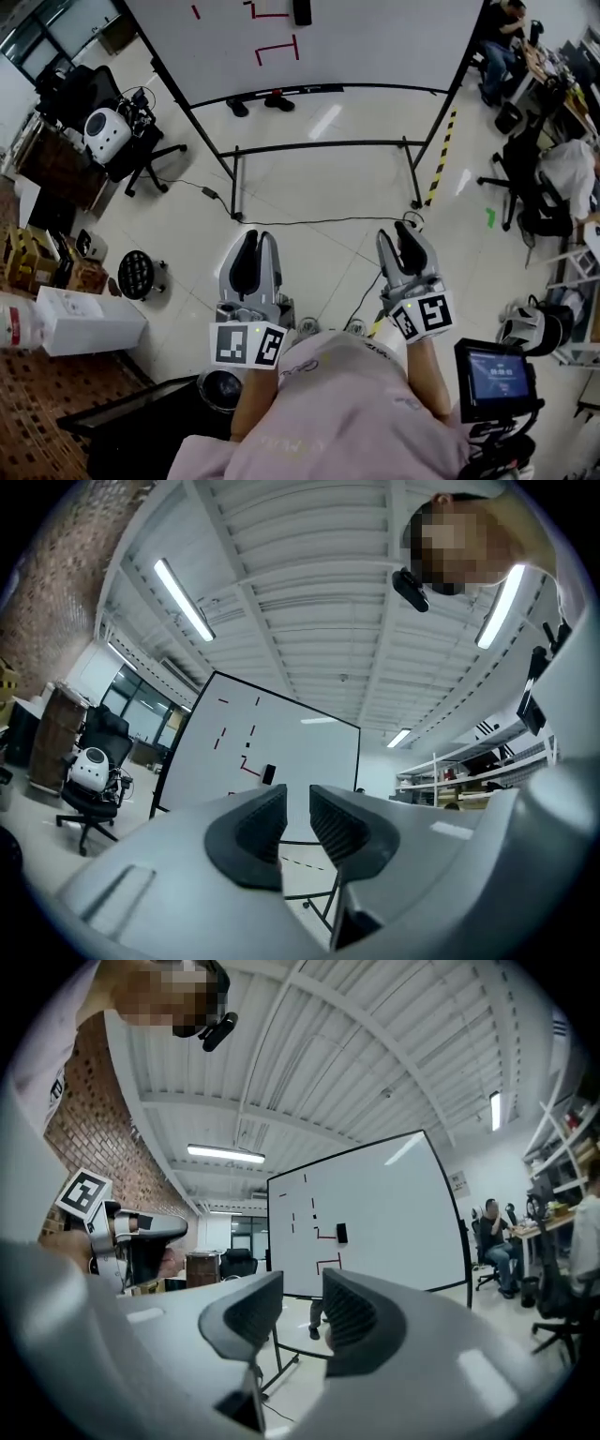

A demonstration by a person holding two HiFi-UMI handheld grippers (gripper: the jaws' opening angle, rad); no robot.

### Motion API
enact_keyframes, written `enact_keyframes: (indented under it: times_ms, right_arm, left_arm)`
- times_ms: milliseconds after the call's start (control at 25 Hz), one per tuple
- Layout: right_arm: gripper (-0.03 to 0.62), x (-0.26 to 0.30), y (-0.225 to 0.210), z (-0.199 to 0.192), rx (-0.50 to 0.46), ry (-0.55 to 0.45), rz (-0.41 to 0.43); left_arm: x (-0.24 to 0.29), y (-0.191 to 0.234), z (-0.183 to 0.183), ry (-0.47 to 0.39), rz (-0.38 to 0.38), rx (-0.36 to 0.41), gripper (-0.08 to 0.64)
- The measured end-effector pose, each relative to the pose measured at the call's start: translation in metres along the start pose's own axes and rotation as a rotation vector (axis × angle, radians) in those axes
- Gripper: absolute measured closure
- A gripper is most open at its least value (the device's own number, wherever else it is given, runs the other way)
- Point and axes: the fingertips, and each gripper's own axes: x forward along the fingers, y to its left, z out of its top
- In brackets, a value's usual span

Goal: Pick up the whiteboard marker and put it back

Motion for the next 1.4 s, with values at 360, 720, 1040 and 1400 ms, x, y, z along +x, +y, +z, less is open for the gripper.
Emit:
enact_keyframes:
  times_ms: [360, 720, 1040, 1400]
  right_arm:
    - [0.468, 0.048, 0.004, 0.000, -0.004, -0.013, -0.014]
    - [0.468, 0.125, -0.027, 0.001, -0.045, -0.003, -0.074]
    - [0.468, 0.236, -0.129, 0.015, -0.083, -0.018, -0.040]
    - [0.469, 0.326, -0.190, 0.008, -0.050, 0.020, 0.001]
  left_arm:
    - [0.026, 0.031, -0.001, 0.001, -0.014, 0.041, 0.483]
    - [0.132, 0.066, -0.014, 0.010, -0.091, 0.046, 0.449]
    - [0.309, 0.060, -0.015, -0.054, -0.077, 0.141, 0.358]
    - [0.505, 0.075, -0.025, -0.059, 0.016, 0.348, 0.169]
